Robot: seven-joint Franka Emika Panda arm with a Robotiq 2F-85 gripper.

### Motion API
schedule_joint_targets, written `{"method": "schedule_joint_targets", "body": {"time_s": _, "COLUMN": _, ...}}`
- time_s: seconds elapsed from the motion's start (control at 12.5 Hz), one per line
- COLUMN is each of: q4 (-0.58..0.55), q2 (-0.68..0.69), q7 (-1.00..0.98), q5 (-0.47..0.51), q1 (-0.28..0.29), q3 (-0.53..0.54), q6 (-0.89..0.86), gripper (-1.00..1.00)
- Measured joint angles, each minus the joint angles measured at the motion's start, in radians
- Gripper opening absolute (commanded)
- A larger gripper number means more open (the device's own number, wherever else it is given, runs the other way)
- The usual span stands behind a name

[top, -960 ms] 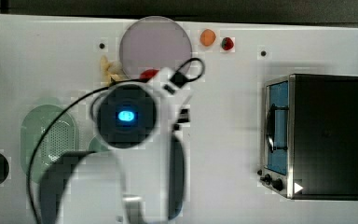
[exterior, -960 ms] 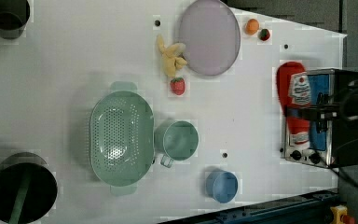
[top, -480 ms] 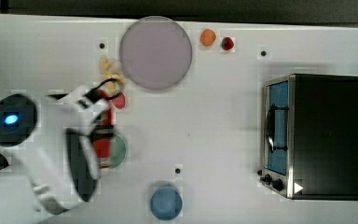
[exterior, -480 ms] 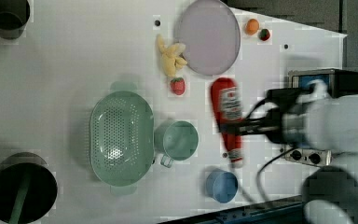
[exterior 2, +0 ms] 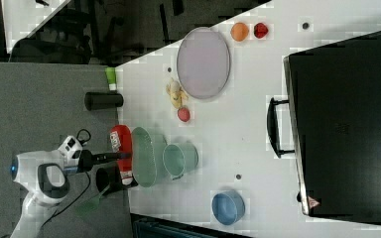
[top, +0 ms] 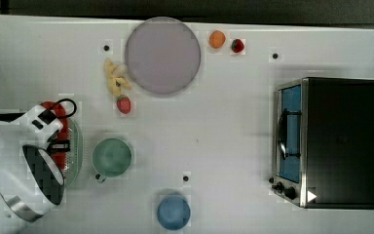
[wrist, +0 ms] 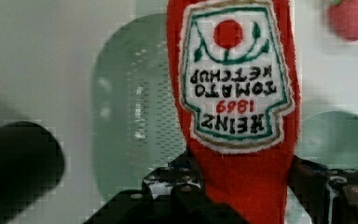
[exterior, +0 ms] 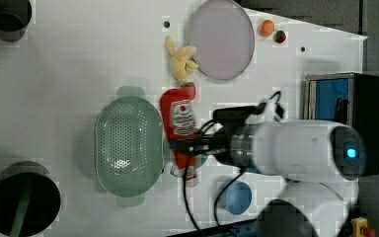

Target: Pick Ketchup from the table and place it in strainer.

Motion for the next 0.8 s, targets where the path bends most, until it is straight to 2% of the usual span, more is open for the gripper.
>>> {"method": "schedule_joint_targets", "body": {"time_s": 0.48, "q4": 0.006, "q2": 0.202, "q7": 0.170, "q5": -0.002, "q1": 0.047, "q3": 0.002, "q6": 0.220, "gripper": 0.18}}
{"method": "schedule_joint_targets", "body": {"time_s": 0.56, "q4": 0.002, "q2": 0.229, "q7": 0.176, "q5": -0.012, "q1": 0.049, "q3": 0.000, "q6": 0.247, "gripper": 0.24}}
{"method": "schedule_joint_targets", "body": {"time_s": 0.8, "q4": -0.010, "q2": 0.284, "q7": 0.182, "q5": -0.037, "q1": 0.056, "q3": -0.011, "q6": 0.271, "gripper": 0.87}}
